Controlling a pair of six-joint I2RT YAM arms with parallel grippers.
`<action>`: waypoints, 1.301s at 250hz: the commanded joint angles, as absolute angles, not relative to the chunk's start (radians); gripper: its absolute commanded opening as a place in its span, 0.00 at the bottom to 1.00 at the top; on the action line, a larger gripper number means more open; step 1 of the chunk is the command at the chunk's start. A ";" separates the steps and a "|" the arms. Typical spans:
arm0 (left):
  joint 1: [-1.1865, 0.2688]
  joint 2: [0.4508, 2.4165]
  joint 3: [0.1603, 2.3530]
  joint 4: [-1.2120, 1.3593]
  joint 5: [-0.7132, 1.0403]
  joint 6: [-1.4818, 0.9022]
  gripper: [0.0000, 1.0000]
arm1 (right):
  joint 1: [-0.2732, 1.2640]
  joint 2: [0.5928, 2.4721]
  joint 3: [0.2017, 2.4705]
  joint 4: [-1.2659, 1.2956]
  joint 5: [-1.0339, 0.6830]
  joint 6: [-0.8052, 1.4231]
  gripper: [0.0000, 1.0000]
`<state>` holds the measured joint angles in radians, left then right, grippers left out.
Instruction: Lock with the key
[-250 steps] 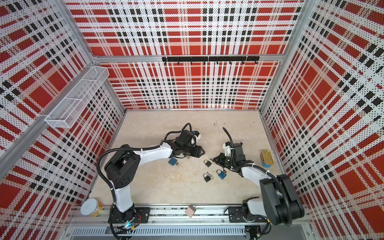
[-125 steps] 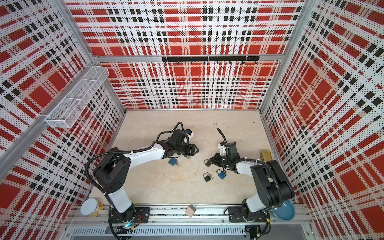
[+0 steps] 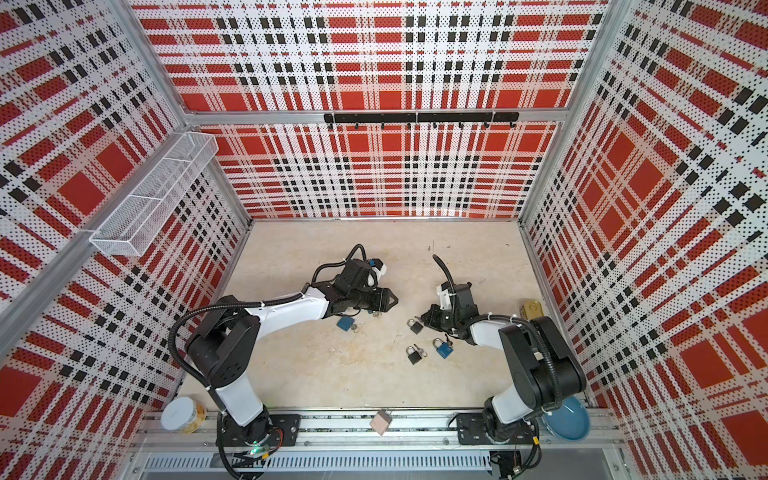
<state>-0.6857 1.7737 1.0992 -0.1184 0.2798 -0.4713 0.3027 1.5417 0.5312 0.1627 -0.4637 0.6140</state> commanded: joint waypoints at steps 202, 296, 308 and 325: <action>-0.485 1.432 0.838 -0.089 0.309 -0.601 0.57 | 0.550 1.462 0.825 -0.137 -0.196 0.409 0.41; -0.297 1.244 0.749 -0.211 0.386 -0.618 0.58 | 0.679 1.745 1.059 -0.148 -0.142 0.396 0.47; -0.261 1.232 0.745 -0.224 0.406 -0.619 0.58 | 0.695 1.777 1.086 -0.150 -0.132 0.396 0.48; -0.221 1.218 0.734 -0.228 0.438 -0.622 0.58 | 0.714 1.825 1.131 -0.160 -0.122 0.390 0.48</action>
